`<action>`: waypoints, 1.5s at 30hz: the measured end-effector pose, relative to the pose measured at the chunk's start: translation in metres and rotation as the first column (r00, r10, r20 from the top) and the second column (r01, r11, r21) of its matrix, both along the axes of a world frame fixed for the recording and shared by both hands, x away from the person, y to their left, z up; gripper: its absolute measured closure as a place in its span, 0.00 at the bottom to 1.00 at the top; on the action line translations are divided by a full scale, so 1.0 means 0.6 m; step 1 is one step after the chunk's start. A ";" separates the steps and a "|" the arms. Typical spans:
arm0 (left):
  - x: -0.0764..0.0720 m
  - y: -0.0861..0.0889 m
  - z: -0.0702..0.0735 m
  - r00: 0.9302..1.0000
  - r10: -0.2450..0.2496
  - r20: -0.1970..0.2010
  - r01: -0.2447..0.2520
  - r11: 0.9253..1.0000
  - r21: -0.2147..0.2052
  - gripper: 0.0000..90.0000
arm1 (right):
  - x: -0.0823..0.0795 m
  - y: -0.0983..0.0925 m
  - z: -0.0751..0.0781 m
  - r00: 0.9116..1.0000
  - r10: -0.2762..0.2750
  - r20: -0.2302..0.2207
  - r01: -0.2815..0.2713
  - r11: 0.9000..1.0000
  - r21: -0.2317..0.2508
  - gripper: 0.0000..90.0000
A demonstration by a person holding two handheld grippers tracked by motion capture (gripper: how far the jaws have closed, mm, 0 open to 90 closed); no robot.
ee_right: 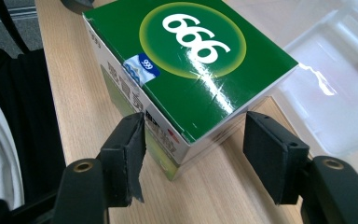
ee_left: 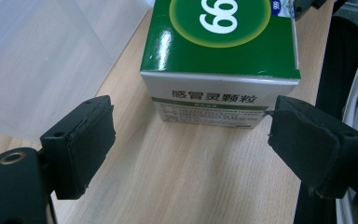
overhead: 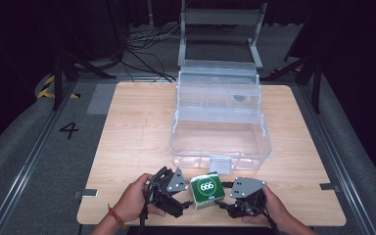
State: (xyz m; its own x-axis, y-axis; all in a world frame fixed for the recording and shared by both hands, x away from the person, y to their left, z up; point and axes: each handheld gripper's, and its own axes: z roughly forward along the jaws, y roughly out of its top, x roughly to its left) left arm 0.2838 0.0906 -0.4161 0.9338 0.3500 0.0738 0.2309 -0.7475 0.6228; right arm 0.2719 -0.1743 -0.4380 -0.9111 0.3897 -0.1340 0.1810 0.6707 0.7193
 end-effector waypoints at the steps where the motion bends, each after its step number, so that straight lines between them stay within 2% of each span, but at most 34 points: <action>1: -0.001 -0.001 0.001 1.000 -0.002 0.004 0.002 1.000 0.002 0.16 | -0.001 0.002 0.000 1.000 -0.004 -0.001 0.004 1.000 -0.003 0.44; 6: -0.001 -0.007 0.008 1.000 -0.016 -0.011 0.016 1.000 -0.016 0.15 | -0.001 0.009 0.000 1.000 0.003 0.004 -0.003 1.000 -0.006 0.44; 12: -0.005 -0.018 0.012 0.999 -0.039 -0.021 0.039 0.999 -0.012 0.14 | -0.001 0.016 0.004 1.000 0.010 0.017 -0.009 1.000 -0.014 0.46; 14: -0.008 -0.025 0.010 0.999 -0.042 -0.016 0.042 0.999 0.005 0.14 | -0.003 0.019 0.003 1.000 0.010 0.016 -0.010 1.000 -0.012 0.46; 18: -0.009 -0.031 0.006 1.000 -0.015 -0.017 0.016 0.999 0.039 0.14 | -0.006 0.023 0.002 1.000 0.008 0.017 -0.008 1.000 -0.017 0.46; 23: -0.001 -0.031 0.002 0.999 0.002 -0.050 0.001 0.998 0.056 0.13 | -0.010 0.026 0.003 0.999 0.036 0.018 -0.036 0.999 0.000 0.46; 24: 0.007 -0.031 0.000 0.996 0.013 -0.085 -0.007 0.998 0.065 0.13 | -0.011 0.028 0.003 0.999 0.043 0.019 -0.043 0.999 -0.001 0.46; 25: 0.012 -0.032 -0.002 0.995 0.017 -0.103 -0.010 0.997 0.072 0.13 | -0.012 0.029 0.003 0.999 0.047 0.024 -0.047 0.999 -0.006 0.46; 27: 0.017 -0.032 -0.002 0.993 0.020 -0.120 -0.011 0.997 0.080 0.10 | -0.011 0.031 0.004 0.998 0.049 0.029 -0.049 0.999 -0.005 0.46; 30: 0.025 -0.038 -0.002 0.989 0.011 -0.146 0.006 0.993 0.118 0.11 | -0.010 0.032 0.006 0.998 0.057 0.029 -0.057 0.998 0.004 0.47; 33: 0.030 -0.047 -0.005 0.987 0.010 -0.163 0.017 0.987 0.158 0.13 | -0.011 0.034 0.006 0.998 0.059 0.028 -0.059 0.998 0.011 0.49; 38: 0.036 -0.065 -0.013 0.985 0.000 -0.175 0.045 0.965 0.258 0.14 | -0.013 0.034 0.007 0.997 0.065 0.032 -0.066 0.997 0.028 0.53; 39: 0.036 -0.065 -0.013 0.985 0.000 -0.175 0.045 0.965 0.258 0.14 | -0.013 0.034 0.007 0.997 0.065 0.032 -0.066 0.997 0.028 0.53; 41: 0.040 -0.070 -0.015 0.979 0.005 -0.202 0.054 0.957 0.284 0.14 | -0.012 0.033 0.007 0.997 0.066 0.031 -0.067 0.997 0.039 0.55; 42: 0.039 -0.071 -0.016 0.981 0.001 -0.195 0.057 0.955 0.291 0.14 | -0.013 0.033 0.007 0.998 0.064 0.024 -0.065 0.997 0.045 0.55; 43: 0.036 -0.074 -0.016 0.983 -0.004 -0.182 0.063 0.946 0.317 0.14 | -0.012 0.032 0.007 0.998 0.063 0.024 -0.064 0.997 0.049 0.55; 44: 0.036 -0.074 -0.016 0.983 -0.004 -0.182 0.063 0.946 0.317 0.14 | -0.012 0.032 0.007 0.998 0.063 0.024 -0.064 0.997 0.049 0.55; 45: 0.034 -0.074 -0.016 0.984 -0.015 -0.176 0.074 0.939 0.335 0.13 | -0.013 0.033 0.007 0.997 0.070 0.020 -0.071 0.996 0.053 0.57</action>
State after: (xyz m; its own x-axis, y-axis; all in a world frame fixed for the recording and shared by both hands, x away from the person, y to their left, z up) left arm 0.3043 0.0460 -0.4256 0.9568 0.2899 0.0215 0.2720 -0.9189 0.2859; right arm 0.2641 -0.1547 -0.4339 -0.9340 0.3321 -0.1316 0.1213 0.6415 0.7575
